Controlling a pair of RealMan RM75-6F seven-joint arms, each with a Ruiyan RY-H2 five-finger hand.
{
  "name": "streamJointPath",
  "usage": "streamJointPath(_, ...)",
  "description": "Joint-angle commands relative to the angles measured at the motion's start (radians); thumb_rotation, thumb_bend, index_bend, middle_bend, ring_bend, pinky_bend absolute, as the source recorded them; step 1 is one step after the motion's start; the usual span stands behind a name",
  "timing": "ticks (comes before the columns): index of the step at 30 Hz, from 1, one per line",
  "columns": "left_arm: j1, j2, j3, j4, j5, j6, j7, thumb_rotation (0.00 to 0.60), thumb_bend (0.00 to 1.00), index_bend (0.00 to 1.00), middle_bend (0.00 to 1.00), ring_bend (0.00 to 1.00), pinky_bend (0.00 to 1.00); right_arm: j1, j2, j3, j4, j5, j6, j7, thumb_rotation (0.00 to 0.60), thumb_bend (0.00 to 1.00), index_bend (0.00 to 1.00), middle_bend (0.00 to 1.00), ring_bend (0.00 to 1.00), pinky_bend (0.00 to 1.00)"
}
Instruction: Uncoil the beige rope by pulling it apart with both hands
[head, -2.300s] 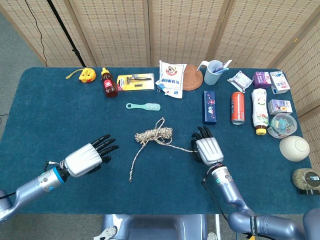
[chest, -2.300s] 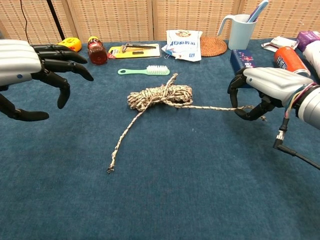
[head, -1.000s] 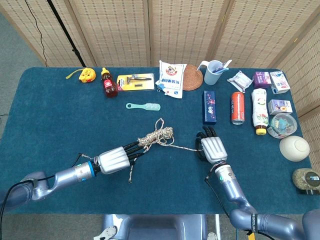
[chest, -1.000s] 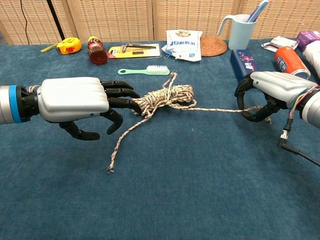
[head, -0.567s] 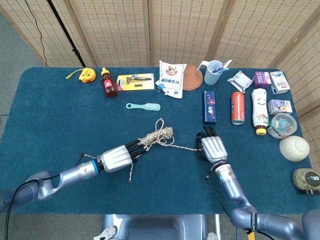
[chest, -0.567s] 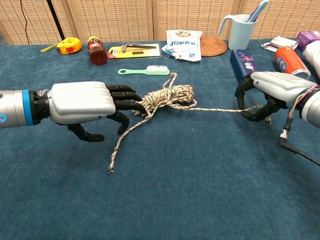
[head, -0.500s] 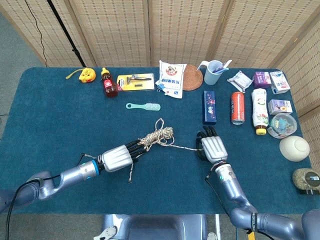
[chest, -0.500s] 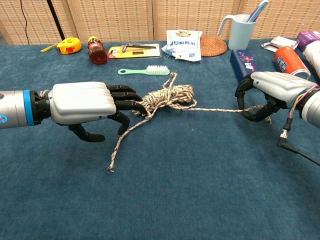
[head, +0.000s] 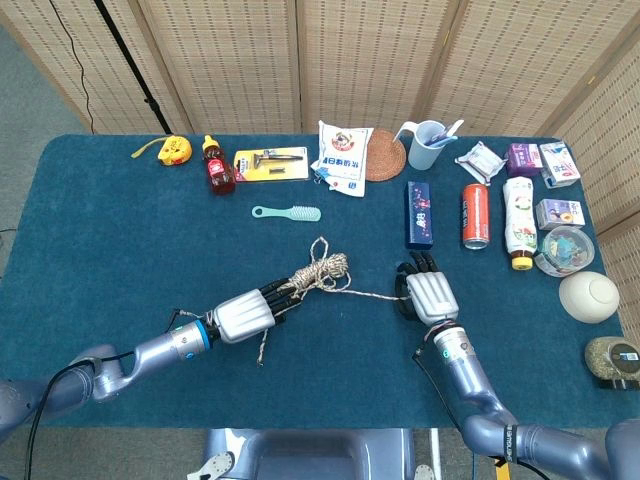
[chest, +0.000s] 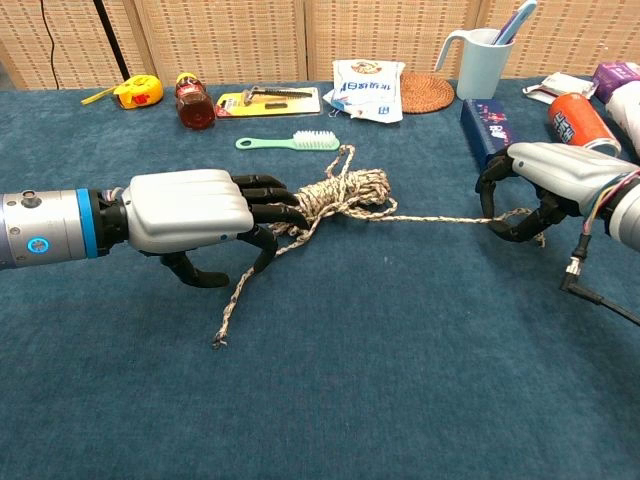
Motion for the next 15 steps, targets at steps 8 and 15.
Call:
streamJointPath(8,-0.010,-0.020,0.004,0.001,-0.017,-0.010,0.005,0.600,0.37,0.47,0.12,0.00,0.00,0.000,0.000,0.002,0.011,0.001,-0.008,0.012,0.600,0.47,0.65,0.27,0.07,0.00)
streamJointPath(15,-0.018,-0.026,0.011,0.001,-0.026,-0.018,0.007,0.600,0.37,0.47,0.12,0.00,0.00,-0.001,0.000,0.004,0.021,0.004,-0.011,0.019,0.600,0.47,0.65,0.27,0.07,0.00)
